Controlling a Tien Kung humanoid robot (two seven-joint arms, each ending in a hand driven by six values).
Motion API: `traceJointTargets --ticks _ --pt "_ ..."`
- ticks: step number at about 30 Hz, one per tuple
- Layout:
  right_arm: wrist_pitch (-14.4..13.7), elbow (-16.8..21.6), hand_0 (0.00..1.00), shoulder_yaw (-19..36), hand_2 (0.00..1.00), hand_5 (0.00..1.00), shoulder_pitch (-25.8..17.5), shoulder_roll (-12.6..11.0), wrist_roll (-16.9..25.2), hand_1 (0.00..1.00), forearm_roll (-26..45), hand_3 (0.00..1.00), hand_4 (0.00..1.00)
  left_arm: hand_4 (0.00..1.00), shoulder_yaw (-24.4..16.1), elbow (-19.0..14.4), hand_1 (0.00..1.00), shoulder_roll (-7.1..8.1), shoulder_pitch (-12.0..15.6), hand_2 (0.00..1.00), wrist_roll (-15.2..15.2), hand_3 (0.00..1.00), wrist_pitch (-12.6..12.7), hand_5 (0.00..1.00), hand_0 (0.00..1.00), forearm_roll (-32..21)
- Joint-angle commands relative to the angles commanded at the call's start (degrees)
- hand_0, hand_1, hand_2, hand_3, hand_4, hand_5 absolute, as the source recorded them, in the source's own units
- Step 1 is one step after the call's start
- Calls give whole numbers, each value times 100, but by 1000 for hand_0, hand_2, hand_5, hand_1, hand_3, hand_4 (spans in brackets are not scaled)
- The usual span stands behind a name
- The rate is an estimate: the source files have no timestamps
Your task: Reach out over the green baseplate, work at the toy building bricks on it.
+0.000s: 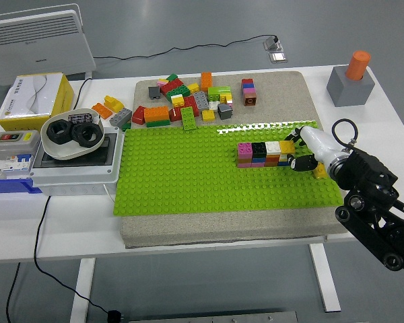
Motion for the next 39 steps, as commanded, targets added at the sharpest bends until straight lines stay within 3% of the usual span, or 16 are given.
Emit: traceJointTargets --ticks 39 --pt "-13 -40 739 8 786 85 19 14 -2 755 141 689 590 660 -36 -7 731 21 -6 648 -25 461 3 403 790 0"
